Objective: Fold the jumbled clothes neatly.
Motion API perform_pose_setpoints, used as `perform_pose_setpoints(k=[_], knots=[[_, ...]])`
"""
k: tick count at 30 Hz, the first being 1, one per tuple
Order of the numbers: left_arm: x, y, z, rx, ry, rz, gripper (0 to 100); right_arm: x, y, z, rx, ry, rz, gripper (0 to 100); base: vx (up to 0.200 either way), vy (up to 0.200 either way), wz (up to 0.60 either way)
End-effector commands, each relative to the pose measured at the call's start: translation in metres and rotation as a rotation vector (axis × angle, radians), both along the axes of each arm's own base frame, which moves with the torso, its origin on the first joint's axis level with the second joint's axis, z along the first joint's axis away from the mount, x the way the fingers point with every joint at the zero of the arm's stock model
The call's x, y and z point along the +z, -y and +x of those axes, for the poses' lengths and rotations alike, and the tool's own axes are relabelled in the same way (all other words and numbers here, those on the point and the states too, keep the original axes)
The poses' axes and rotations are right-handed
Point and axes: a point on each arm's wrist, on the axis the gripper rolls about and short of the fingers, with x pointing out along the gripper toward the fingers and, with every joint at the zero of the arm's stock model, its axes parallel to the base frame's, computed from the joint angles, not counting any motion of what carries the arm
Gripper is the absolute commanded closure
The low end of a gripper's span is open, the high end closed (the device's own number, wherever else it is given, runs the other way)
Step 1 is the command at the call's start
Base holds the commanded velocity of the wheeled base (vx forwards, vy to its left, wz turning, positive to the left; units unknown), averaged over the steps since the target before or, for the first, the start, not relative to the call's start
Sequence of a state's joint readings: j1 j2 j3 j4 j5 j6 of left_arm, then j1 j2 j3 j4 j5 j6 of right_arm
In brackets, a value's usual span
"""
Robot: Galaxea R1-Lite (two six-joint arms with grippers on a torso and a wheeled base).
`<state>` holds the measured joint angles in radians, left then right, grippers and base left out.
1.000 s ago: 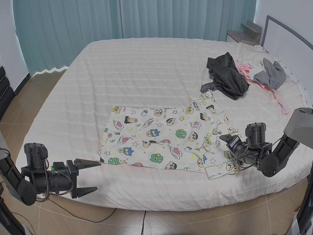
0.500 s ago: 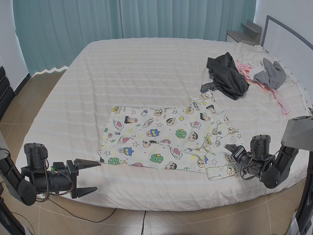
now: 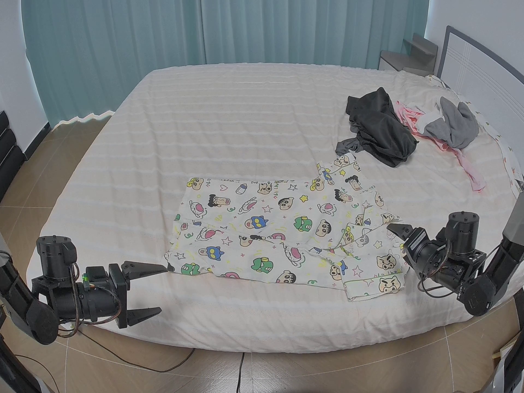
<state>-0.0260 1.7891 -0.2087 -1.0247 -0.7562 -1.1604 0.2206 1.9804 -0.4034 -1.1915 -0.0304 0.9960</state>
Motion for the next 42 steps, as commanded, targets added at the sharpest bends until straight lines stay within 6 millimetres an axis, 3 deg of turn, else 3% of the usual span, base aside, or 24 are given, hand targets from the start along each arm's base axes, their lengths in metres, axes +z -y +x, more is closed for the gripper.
perform_pose_setpoints(k=[1, 7, 12, 25, 34, 42], knots=[[0.025, 0.007, -0.005, 0.019, 0.136, 0.035, 0, 0.02, 0.005, -0.017, 0.028, 0.046, 0.052, 0, 0.0, 0.0, 0.0], [0.037, 0.034, 0.007, 0.129, 0.23, 0.145, 0, 0.022, 0.005, -0.017, 0.038, 0.047, 0.066, 0, 0.0, 0.0, 0.0], [0.037, 0.037, 0.011, 0.131, 0.234, 0.156, 0, 0.024, 0.005, -0.019, 0.038, 0.052, 0.066, 0, 0.0, 0.0, 0.0], [0.022, 0.041, 0.018, 0.078, 0.239, 0.234, 0, 0.024, 0.004, -0.022, 0.047, 0.052, 0.063, 0, 0.2, -0.046, 0.0], [0.014, 0.033, 0.055, 0.003, 0.391, 0.482, 0, 0.029, -0.001, -0.028, 0.07, 0.064, 0.063, 0, 0.044, 0.0, 0.0], [0.0, 0.011, 0.09, -0.208, 0.353, 0.776, 0, 0.029, -0.004, -0.032, 0.088, 0.063, 0.056, 0, 0.0, 0.0, 0.0]])
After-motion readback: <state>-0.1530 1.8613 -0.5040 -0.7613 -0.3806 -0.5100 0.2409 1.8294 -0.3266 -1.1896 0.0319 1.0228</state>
